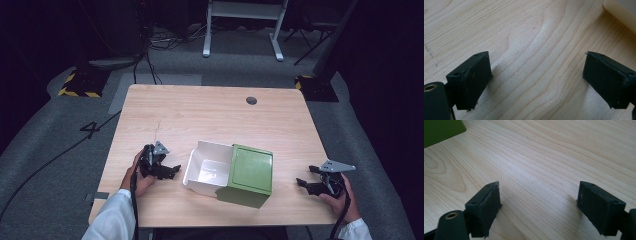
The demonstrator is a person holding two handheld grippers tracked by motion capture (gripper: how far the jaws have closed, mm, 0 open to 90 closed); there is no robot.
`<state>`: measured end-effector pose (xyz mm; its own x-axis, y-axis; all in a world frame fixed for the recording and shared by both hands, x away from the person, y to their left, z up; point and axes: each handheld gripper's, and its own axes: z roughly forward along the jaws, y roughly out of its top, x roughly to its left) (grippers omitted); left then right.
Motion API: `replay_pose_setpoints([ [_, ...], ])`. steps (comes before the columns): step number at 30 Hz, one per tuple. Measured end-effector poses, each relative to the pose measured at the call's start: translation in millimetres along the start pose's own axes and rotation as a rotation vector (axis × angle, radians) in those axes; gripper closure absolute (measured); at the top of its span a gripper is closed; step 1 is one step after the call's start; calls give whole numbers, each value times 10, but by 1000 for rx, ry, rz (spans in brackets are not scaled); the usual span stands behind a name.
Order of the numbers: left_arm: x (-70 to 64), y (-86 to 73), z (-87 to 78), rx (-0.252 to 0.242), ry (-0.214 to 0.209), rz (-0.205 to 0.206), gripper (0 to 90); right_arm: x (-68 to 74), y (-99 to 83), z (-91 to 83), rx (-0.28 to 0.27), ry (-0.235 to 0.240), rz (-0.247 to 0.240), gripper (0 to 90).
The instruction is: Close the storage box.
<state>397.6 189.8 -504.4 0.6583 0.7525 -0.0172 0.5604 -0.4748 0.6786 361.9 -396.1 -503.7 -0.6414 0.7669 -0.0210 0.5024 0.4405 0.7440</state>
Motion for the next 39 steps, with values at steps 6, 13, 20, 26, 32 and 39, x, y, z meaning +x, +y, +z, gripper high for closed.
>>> replay_pose_setpoints([
  [6,61,-83,-97,12,-13,16,97,-5,1,2,1,4,5,187],
  [13,56,-89,-183,24,9,16,156,3,-1,-2,0,-2,-1,186],
  [20,41,-63,-341,-57,-41,43,162,0,0,0,0,0,3,186],
  [26,-7,41,-483,-125,-38,43,169,7,-4,-5,-1,-4,1,186],
  [32,-98,180,-526,-175,-61,24,200,-2,-3,-2,1,2,8,186],
  [39,-238,282,-394,-137,-93,55,205,0,-3,-3,1,2,8,186],
])
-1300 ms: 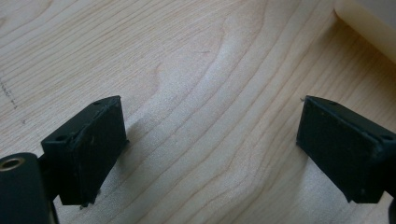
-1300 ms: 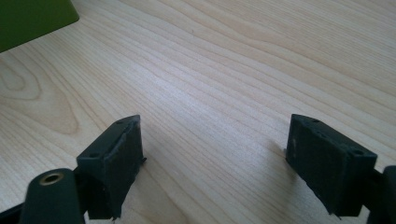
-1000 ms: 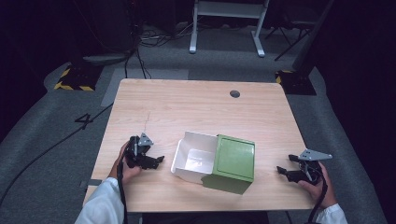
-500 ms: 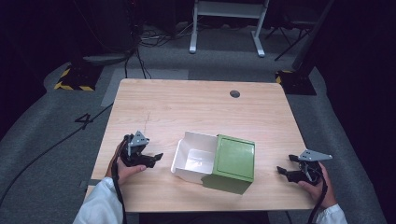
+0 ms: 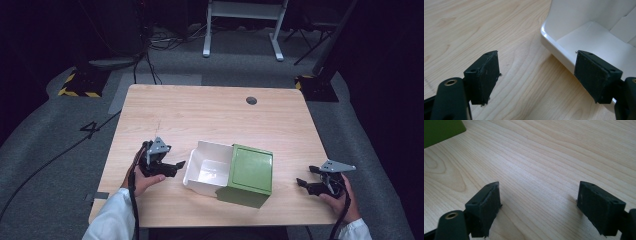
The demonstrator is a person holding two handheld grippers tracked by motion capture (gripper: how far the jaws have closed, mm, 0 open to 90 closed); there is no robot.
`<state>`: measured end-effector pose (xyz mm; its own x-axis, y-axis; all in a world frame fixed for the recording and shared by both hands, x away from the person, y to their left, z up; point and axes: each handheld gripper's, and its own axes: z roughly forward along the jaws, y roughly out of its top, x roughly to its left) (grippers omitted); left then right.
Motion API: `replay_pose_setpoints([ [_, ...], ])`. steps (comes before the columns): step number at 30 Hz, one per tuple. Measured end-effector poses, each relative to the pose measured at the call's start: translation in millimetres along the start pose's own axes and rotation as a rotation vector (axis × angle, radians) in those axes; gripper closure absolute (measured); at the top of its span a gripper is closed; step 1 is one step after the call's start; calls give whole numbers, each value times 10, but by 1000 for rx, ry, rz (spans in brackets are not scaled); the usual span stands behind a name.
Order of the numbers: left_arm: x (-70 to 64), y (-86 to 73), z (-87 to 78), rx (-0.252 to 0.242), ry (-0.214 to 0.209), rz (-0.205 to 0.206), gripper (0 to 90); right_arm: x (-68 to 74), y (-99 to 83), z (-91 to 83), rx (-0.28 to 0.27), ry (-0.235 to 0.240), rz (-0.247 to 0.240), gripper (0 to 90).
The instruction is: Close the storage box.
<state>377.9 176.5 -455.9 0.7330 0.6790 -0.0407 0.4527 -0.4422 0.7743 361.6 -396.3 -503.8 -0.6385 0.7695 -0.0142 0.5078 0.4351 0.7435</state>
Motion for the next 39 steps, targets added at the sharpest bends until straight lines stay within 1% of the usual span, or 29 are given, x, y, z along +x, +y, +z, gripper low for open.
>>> replay_pose_setpoints([
  [3,-19,19,82,17,-17,4,202,-2,0,0,0,1,-1,186],
  [5,-19,25,107,19,-17,-3,202,-2,0,0,0,1,-1,186],
  [7,-5,36,123,23,-21,-2,205,0,0,0,0,0,0,186],
  [8,-1,40,140,18,-29,-14,203,-1,0,0,1,0,-1,186],
  [10,3,47,142,18,-26,-11,202,-2,0,0,0,1,-1,186],
  [11,-2,74,115,-1,-34,-16,202,-1,0,0,1,1,-1,186],
  [12,-5,84,93,-13,-29,-10,202,0,0,0,0,-1,-1,186],
  [13,-5,84,93,-13,-29,-10,203,2,0,-1,0,-2,-1,186],
  [14,-18,93,86,-8,-42,-12,203,0,0,0,0,0,0,186],
  [15,-22,89,96,-5,-43,-6,203,-1,0,1,0,1,0,186],
  [17,-34,83,124,-2,-70,-15,208,-1,0,0,0,1,0,186],
  [19,-41,83,140,4,-77,-12,210,1,0,0,0,0,0,186],
  [20,-58,93,177,8,-92,-20,213,0,0,0,0,0,1,186],
  [22,-76,109,220,20,-103,-12,222,-2,0,1,0,1,1,186],
  [24,-99,117,276,45,-122,-8,231,1,0,0,0,0,0,186],
  [25,-110,118,308,54,-131,-12,236,1,0,0,0,0,0,186],
  [26,-112,122,337,68,-137,-6,250,1,0,0,0,0,0,186],
  [27,-112,122,337,68,-137,-6,270,0,0,0,0,0,0,186],
  [28,-113,123,365,77,-142,-8,270,0,0,0,0,0,0,186],
  [29,-113,123,392,85,-151,-12,295,0,0,0,0,0,0,186],
  [30,-115,122,438,103,-144,-17,342,3,0,-1,0,-3,-3,186],
  [31,-115,122,438,103,-144,-17,367,3,0,-1,0,-3,-3,186],
  [32,-110,117,458,107,-158,-28,367,3,0,-2,0,-3,-3,187],
  [33,-109,113,463,105,-173,-28,422,2,0,-1,0,-2,-2,187],
  [34,-128,106,469,104,-168,-23,443,3,0,-1,0,-2,-2,187],
  [36,-144,107,472,102,-152,-26,456,3,0,-1,0,-2,-2,187],
  [38,-150,118,461,93,-132,-28,503,1,0,0,0,0,0,187],
  [39,-150,118,461,93,-132,-28,524,1,0,0,0,0,0,187],
])
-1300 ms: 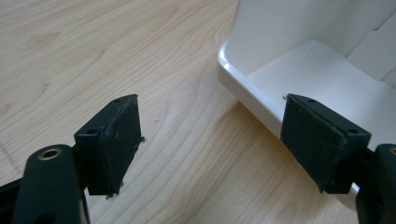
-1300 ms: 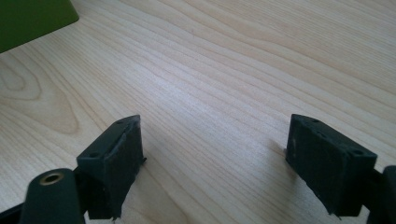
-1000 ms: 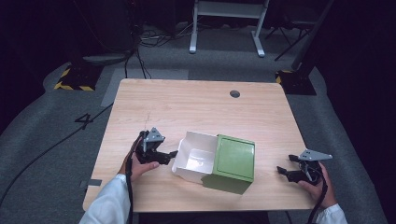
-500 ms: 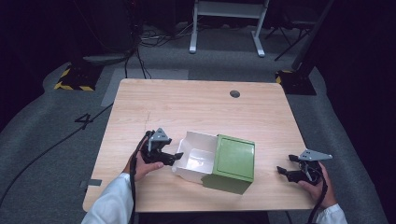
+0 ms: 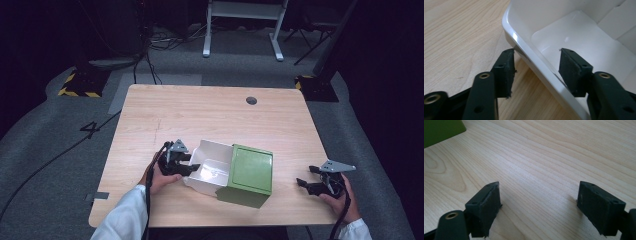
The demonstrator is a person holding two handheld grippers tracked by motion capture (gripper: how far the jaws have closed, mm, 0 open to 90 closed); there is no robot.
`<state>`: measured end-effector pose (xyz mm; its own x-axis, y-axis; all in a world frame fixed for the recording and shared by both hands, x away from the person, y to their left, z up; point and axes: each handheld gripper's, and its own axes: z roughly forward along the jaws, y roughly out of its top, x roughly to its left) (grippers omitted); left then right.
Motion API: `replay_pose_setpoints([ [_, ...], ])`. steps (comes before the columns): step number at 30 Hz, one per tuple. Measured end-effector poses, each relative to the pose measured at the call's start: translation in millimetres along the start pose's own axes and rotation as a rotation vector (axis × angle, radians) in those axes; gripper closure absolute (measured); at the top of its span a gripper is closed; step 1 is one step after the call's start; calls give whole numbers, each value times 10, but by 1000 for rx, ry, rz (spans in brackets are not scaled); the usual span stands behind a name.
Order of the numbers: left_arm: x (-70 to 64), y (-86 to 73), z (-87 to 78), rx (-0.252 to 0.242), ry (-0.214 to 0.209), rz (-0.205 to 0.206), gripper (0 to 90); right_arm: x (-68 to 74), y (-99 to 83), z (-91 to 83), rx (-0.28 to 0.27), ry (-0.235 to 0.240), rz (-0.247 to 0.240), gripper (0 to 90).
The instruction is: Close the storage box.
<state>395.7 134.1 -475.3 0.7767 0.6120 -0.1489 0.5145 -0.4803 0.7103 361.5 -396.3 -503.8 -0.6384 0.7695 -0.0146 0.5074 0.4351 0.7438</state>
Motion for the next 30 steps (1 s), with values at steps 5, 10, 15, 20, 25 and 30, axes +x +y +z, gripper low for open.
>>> replay_pose_setpoints([
  [5,-49,33,25,-2,3,-7,557,-2,0,0,1,1,0,186],
  [10,-126,110,116,12,2,-4,552,-3,0,0,1,1,-1,186],
  [15,-182,165,188,19,-2,-6,489,-1,0,0,0,0,1,186],
  [20,-218,208,232,27,-4,-3,479,-2,0,0,1,0,-1,187],
  [25,-265,252,300,37,-2,8,497,-3,0,0,1,1,0,187],
  [30,-349,308,370,59,-18,16,509,-3,0,0,1,1,0,186],
])
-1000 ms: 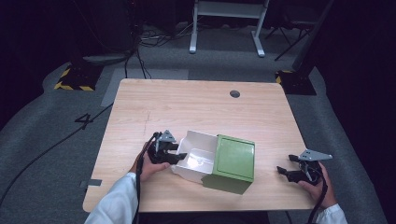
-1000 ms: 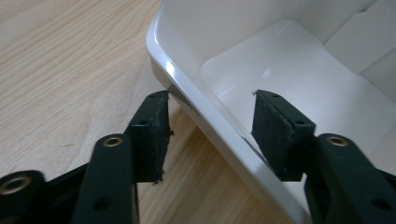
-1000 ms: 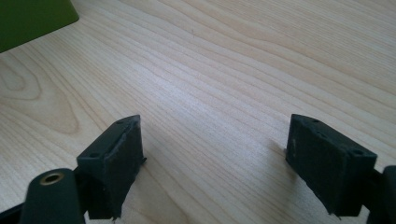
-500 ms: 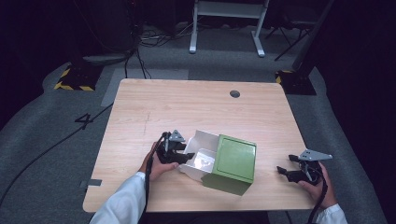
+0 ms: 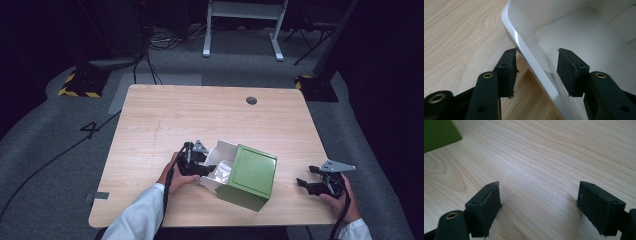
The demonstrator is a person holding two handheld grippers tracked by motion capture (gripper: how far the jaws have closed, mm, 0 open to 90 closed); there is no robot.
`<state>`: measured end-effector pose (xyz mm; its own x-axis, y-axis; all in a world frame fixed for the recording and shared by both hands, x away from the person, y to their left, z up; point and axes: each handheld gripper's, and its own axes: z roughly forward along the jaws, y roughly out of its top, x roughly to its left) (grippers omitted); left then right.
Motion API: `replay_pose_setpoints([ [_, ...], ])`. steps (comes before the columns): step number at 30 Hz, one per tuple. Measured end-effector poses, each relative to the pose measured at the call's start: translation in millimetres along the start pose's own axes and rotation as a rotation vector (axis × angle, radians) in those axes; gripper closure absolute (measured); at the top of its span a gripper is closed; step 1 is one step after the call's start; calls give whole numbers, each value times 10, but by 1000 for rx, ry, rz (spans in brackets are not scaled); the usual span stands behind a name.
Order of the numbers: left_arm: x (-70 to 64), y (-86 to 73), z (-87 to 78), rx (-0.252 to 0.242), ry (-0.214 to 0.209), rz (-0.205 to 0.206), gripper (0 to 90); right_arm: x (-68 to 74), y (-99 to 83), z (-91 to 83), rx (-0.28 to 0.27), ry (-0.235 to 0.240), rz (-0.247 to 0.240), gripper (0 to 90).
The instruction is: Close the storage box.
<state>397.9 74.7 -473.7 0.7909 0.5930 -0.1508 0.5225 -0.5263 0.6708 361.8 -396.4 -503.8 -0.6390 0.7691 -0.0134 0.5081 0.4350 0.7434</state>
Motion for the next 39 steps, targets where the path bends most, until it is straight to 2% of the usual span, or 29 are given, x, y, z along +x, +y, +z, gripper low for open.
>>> replay_pose_setpoints([
  [8,-95,122,89,-13,-37,21,509,0,0,0,0,0,0,187],
  [12,-172,185,193,-3,-74,42,500,-1,0,0,0,0,1,187],
  [18,-281,261,313,9,-97,76,492,0,1,0,1,0,0,186],
  [26,-287,285,342,3,-125,80,470,1,1,1,0,0,-1,186],
  [37,-243,288,244,-25,-107,99,425,2,1,0,0,-1,-2,187],
  [39,-246,290,238,-22,-101,117,421,2,1,0,0,-1,-1,186],
])
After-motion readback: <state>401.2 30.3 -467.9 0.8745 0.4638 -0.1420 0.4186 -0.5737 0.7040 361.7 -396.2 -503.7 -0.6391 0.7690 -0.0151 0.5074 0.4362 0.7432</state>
